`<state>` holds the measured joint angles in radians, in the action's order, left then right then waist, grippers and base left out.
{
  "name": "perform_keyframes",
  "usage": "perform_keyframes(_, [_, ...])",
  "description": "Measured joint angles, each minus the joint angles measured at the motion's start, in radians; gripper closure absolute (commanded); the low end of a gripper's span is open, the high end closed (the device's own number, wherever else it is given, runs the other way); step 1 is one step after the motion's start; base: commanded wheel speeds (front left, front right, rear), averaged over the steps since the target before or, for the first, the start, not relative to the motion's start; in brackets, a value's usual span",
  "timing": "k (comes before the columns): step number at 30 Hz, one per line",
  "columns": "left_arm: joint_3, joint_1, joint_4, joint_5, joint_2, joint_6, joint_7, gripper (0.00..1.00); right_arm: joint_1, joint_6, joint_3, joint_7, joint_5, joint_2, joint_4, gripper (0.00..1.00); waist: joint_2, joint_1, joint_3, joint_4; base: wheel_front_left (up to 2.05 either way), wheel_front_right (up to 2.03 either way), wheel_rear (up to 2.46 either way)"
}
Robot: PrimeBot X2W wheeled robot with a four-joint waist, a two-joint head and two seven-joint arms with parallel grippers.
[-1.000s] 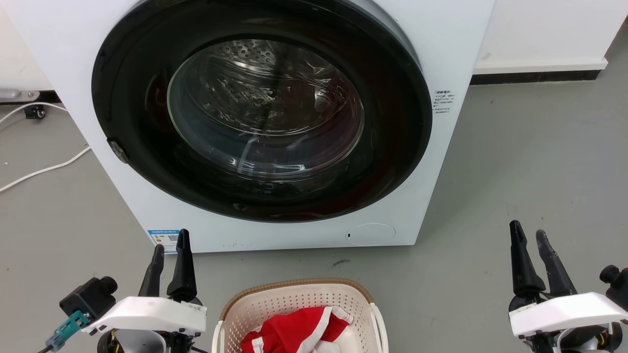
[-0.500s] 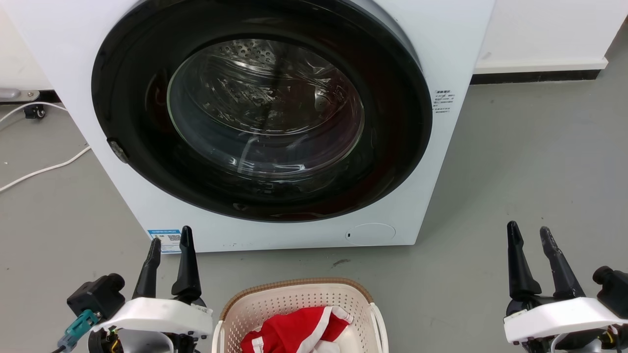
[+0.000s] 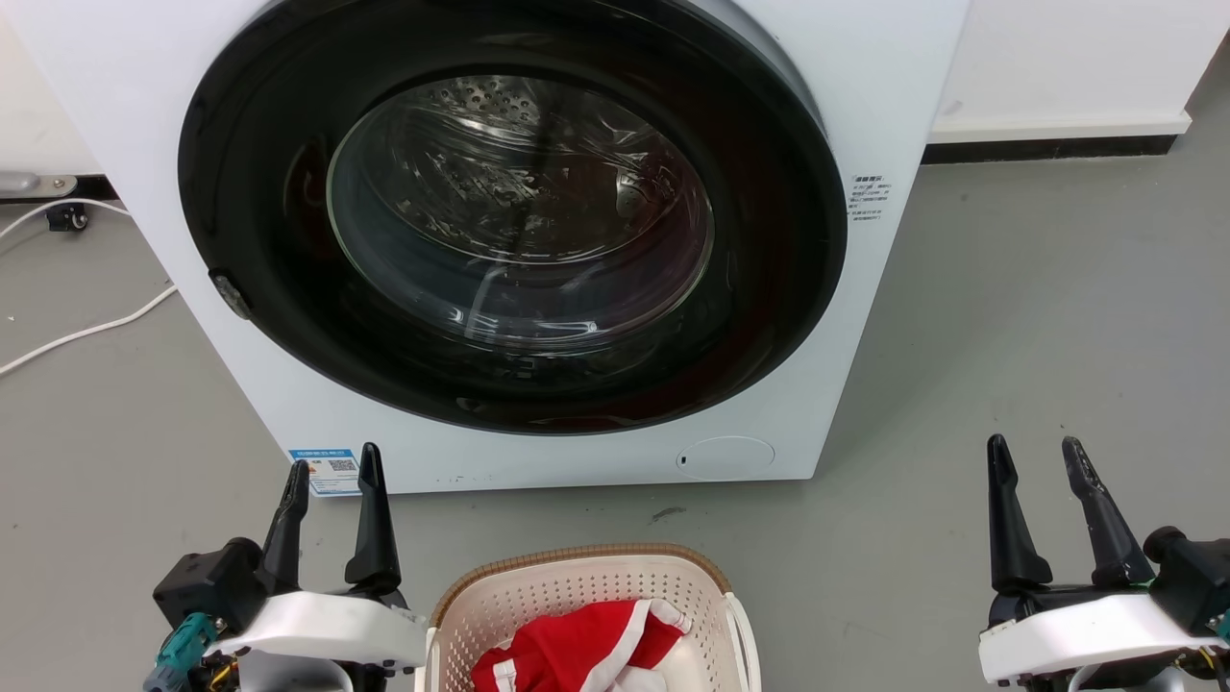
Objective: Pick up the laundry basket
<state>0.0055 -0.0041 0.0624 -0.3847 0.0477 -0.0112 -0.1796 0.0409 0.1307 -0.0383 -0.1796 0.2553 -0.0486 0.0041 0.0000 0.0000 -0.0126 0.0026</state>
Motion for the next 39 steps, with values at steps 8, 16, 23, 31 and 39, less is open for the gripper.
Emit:
perform_keyframes(8, [-0.007, 0.007, -0.013, 0.083, 0.000, 0.007, -0.019, 0.00, 0.007, 0.000, 0.004, -0.020, -0.085, 0.000, -0.016, 0.00, 0.0000, 0.0000, 0.002, 0.000, 0.00, 0.00, 0.00])
perform_keyframes(16, [-0.012, 0.013, -0.017, 0.151, 0.000, 0.013, -0.036, 0.00, 0.015, 0.000, 0.008, -0.037, -0.155, 0.000, -0.029, 0.00, 0.0000, 0.0000, 0.004, 0.001, 0.00, 0.00, 0.00])
perform_keyframes(23, [-0.015, 0.020, -0.021, 0.210, 0.001, 0.018, -0.050, 0.00, 0.022, 0.000, 0.012, -0.050, -0.204, 0.000, -0.041, 0.00, 0.0000, 0.0000, 0.004, 0.001, 0.00, 0.00, 0.00])
perform_keyframes(31, [-0.017, 0.022, -0.030, 0.273, 0.001, 0.025, -0.064, 0.00, 0.029, 0.000, 0.012, -0.067, -0.265, 0.000, -0.050, 0.00, 0.0000, 0.0000, 0.001, 0.001, 0.00, 0.00, 0.00])
perform_keyframes(39, [-0.020, 0.028, -0.035, 0.332, 0.001, 0.030, -0.079, 0.00, 0.032, 0.000, 0.009, -0.080, -0.320, 0.000, -0.054, 0.00, 0.0000, 0.0000, -0.001, 0.001, 0.00, 0.00, 0.00])
